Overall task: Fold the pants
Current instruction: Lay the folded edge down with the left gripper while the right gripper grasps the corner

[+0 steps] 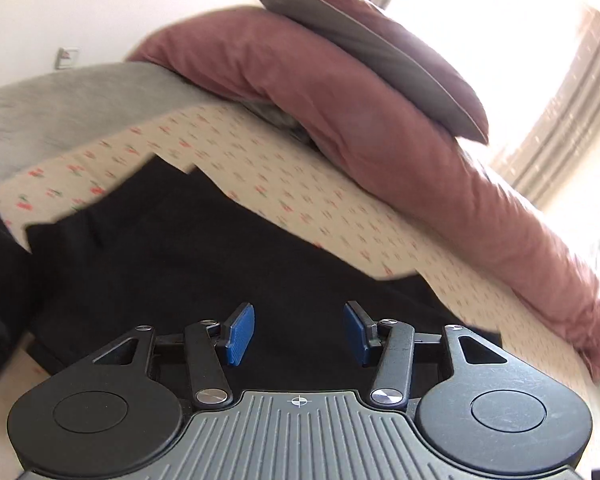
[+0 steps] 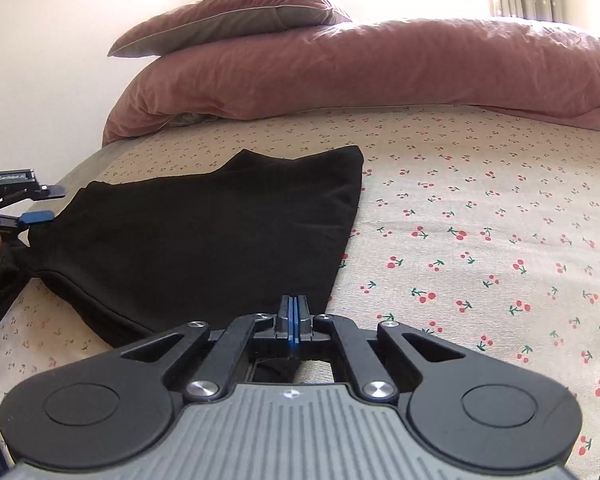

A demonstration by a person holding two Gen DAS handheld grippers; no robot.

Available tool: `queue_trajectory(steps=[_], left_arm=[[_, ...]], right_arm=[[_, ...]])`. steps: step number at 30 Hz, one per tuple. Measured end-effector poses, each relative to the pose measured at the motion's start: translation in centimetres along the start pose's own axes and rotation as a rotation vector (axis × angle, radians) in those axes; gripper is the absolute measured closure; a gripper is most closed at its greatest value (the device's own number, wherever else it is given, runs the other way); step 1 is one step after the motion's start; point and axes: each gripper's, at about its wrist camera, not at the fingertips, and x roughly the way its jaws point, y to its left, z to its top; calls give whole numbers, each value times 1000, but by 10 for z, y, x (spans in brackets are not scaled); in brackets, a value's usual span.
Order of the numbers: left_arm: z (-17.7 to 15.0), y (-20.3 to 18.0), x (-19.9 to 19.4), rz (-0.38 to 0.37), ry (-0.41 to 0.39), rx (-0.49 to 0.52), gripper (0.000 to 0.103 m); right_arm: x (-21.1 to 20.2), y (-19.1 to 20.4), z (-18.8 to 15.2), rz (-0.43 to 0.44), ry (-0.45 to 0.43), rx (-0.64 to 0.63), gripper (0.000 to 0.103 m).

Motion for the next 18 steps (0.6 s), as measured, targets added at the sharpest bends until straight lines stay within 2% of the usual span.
queue_trajectory(steps=[3, 6, 8, 10, 12, 15, 18], left_arm=[[-33, -57, 17, -38, 76, 179, 54], [-65, -100, 28, -41, 140, 348, 55], [-84, -115, 38, -4, 194, 431, 55], [-96, -120, 44, 41, 191, 486, 55], [-98, -120, 44, 47, 187, 496, 54], [-92, -112, 44, 33, 198, 445, 55], [-88, -111, 40, 54, 190, 430, 56]], right_arm=[[12, 1, -6, -2, 50, -10, 103], [24, 1, -13, -18, 91, -34, 103], [25, 2, -13, -21, 101, -54, 103], [23, 5, -13, -31, 125, -71, 103], [19, 8, -16, -37, 136, -101, 103], [14, 13, -18, -44, 148, -148, 103], [9, 14, -16, -33, 134, -167, 103]])
